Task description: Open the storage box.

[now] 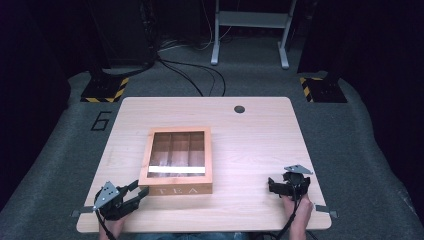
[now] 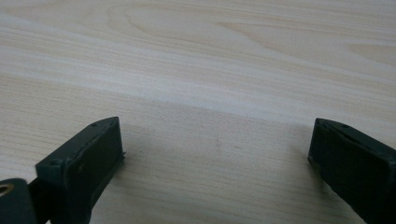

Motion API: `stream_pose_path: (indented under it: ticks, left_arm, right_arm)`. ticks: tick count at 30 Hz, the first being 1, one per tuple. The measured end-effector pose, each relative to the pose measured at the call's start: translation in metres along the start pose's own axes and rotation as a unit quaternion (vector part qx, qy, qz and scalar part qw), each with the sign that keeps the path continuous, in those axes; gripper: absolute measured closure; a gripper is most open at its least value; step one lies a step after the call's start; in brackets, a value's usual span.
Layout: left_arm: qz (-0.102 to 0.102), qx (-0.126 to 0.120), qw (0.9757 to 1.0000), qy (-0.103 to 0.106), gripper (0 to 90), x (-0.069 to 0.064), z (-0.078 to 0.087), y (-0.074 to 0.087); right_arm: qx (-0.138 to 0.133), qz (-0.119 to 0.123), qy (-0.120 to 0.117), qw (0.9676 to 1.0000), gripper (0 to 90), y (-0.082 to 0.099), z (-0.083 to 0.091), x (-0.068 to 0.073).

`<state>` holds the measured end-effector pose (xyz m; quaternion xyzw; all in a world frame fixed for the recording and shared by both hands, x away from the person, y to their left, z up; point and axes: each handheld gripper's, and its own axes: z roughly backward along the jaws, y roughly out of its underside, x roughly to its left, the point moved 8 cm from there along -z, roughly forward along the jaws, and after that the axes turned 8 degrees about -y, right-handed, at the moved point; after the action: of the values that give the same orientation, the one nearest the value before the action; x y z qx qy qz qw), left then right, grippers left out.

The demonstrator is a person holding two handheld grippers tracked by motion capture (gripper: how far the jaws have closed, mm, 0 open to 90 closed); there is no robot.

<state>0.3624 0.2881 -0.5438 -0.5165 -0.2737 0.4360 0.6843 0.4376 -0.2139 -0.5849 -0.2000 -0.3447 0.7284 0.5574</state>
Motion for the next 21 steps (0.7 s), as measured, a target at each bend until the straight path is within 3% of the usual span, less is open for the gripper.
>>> stream_pose_path:
  ticks: [11, 12, 16, 20, 21]
  left_arm:
    - [-0.004, -0.008, 1.0, 0.0, 50.9, -0.001, 0.001, -0.006]
    - [-0.011, -0.006, 0.9999, 0.0, 50.9, 0.0, 0.001, -0.007]
    - [-0.004, -0.02, 0.9998, -0.003, 50.6, -0.001, 0.0, -0.011]
    - [-0.014, -0.016, 0.9998, -0.004, 50.6, 0.0, 0.001, -0.012]
    - [-0.006, -0.018, 0.9998, -0.004, 50.6, -0.002, 0.001, -0.012]
  right_arm:
    - [0.0, -0.002, 0.0, 1.0, 2.5, 0.0, 0.0, 0.0]
    - [0.001, -0.002, 0.0, 1.0, 2.5, 0.0, 0.0, 0.0]
    - [0.0, -0.001, 0.0, 1.0, 2.5, 0.0, 0.0, 0.0]
    - [0.0, 0.001, 0.0, 1.0, 2.5, 0.0, 0.0, 0.0]
    - [0.0, 0.001, -0.001, 1.0, 2.5, 0.0, 0.0, 0.0]
